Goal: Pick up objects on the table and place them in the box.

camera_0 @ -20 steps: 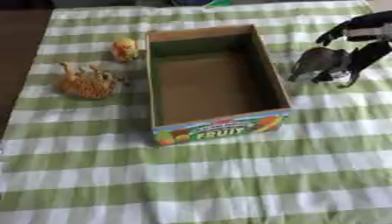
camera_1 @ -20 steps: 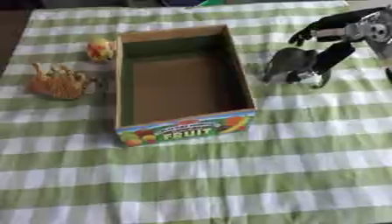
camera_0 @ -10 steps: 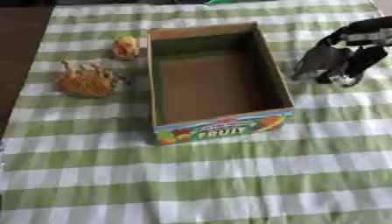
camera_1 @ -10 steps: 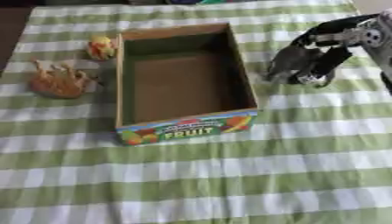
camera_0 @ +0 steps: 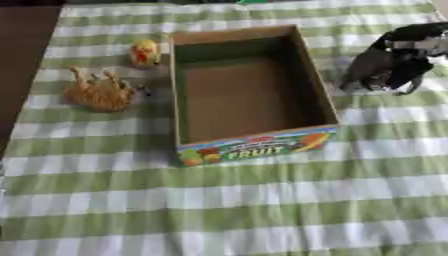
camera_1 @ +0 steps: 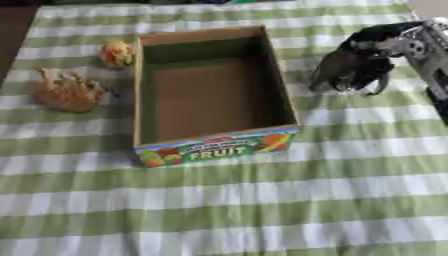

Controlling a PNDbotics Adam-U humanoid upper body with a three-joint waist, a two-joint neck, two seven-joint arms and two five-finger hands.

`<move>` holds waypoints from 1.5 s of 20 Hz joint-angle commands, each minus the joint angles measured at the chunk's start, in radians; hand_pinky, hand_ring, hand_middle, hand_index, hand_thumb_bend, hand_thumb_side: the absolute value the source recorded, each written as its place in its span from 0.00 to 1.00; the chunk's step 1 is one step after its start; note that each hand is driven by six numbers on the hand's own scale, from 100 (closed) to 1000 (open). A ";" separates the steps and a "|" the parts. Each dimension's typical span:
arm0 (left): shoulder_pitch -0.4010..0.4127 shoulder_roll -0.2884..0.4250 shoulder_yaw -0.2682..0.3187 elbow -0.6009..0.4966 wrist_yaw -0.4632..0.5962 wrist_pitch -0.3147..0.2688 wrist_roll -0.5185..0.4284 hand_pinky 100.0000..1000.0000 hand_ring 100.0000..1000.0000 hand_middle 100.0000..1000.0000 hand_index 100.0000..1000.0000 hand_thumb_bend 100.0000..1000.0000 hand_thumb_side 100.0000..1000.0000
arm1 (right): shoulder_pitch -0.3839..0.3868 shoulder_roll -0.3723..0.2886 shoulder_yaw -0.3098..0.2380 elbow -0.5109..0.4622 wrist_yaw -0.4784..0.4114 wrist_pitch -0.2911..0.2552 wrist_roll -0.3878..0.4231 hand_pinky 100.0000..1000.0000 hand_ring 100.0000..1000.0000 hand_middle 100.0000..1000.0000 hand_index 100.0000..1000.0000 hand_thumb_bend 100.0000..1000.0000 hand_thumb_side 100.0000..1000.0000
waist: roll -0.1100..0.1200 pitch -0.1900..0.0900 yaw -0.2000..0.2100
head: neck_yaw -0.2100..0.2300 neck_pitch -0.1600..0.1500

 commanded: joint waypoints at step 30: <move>-0.006 0.011 0.001 -0.019 -0.008 0.007 -0.021 0.54 0.55 0.56 0.76 0.00 1.00 | -0.063 -0.032 -0.023 -0.123 -0.059 0.086 -0.071 0.67 0.70 0.37 0.44 0.00 0.32 | -0.012 -0.032 -0.019 | 0.004 0.004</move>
